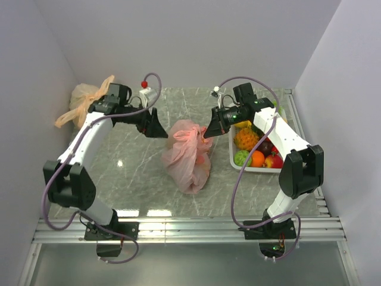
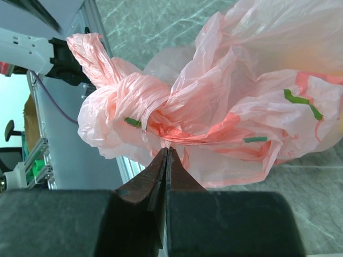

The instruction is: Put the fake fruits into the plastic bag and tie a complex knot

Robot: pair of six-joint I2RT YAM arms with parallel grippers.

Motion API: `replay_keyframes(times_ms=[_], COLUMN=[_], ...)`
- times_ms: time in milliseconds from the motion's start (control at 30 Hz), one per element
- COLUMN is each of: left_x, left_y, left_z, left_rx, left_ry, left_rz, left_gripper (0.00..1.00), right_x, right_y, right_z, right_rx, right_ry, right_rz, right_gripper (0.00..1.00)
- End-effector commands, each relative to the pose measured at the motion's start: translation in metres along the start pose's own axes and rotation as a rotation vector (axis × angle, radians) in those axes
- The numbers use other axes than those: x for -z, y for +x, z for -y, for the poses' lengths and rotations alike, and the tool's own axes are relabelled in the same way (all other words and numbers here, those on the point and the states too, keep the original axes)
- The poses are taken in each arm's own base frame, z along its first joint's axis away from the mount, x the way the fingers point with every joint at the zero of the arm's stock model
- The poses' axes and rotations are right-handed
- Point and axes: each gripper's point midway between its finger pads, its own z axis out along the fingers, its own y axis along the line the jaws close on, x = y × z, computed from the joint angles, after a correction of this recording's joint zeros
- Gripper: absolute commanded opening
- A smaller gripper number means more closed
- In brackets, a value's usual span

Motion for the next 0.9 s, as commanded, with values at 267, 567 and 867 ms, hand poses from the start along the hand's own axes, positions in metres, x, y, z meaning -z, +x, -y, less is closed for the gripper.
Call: replay_keyframes(times_ms=[267,567,867], left_x=[0.067,0.000,-0.049], left_y=[-0.094,-0.068,-0.036], left_z=[0.009,0.031,0.032], left_rx=[0.192,0.166,0.192], left_ry=[-0.066,-0.095,-0.145], left_rz=[0.306,0.204,0.078], left_gripper=[0.99,0.99,0.78], right_x=[0.009,0.009,0.008], right_y=[-0.012,-0.012,-0.010], right_z=[-0.010,-0.010,-0.010], right_rx=[0.091,0.089,0.101], right_ry=[0.025,0.029,0.021], right_rz=[0.010,0.002,-0.013], right_gripper=[0.00,0.00,0.00])
